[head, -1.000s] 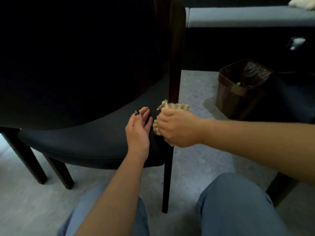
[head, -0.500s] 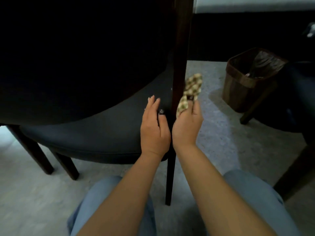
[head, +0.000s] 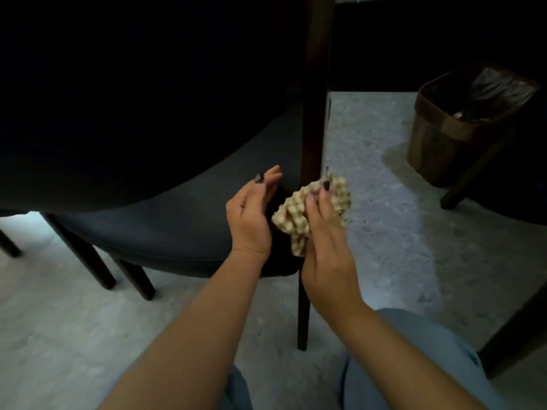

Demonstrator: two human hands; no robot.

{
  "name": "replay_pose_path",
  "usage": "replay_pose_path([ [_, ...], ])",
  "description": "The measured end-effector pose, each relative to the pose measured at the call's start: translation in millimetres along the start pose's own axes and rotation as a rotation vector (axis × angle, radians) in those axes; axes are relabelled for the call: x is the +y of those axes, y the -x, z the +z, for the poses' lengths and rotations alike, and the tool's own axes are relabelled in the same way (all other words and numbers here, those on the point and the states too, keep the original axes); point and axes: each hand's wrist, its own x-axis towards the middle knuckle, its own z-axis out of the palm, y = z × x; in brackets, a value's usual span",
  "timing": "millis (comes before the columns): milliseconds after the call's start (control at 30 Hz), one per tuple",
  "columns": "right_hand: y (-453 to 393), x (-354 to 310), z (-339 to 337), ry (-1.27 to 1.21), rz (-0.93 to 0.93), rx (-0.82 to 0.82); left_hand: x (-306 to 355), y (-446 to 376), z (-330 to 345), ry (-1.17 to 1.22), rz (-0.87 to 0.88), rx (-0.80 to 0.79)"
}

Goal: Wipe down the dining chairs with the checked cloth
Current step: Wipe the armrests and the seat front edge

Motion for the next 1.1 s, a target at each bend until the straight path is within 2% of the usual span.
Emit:
replay_pose_path([
  [100,14,24,4,0.134,-0.274,-0.095,16,-7,-4,0.234,-0.272,0.046],
  [167,26,27,9,0.162,-0.366,-0.161,23,-2,-12,0.247,-0.341,0.031],
  [333,16,27,13,0.164,-0.421,-0.205,46,31,-58,-0.158,-0.251,0.086],
  [400,7,22,15,0.179,-0.45,-0.221,60,36,-88,-0.253,-0.224,0.138],
  [567,-12,-9,43,0.288,-0.451,-0.213,72,21,-158,-0.223,-0.228,0.412],
  [700,-15,-51,97,0.422,-0.498,-0.192,60,5,-209,-0.22,-0.252,0.662],
  [867,-18,-118,192,0.473,-0.457,-0.205,56,-56,-294,0.024,-0.378,0.764],
  [967,-43,-160,254,0.491,-0.419,-0.208,38,-93,-338,0.146,-0.386,0.686],
  [1100,-89,-201,327,0.546,-0.281,-0.42,3,-120,-376,0.154,-0.451,0.499],
])
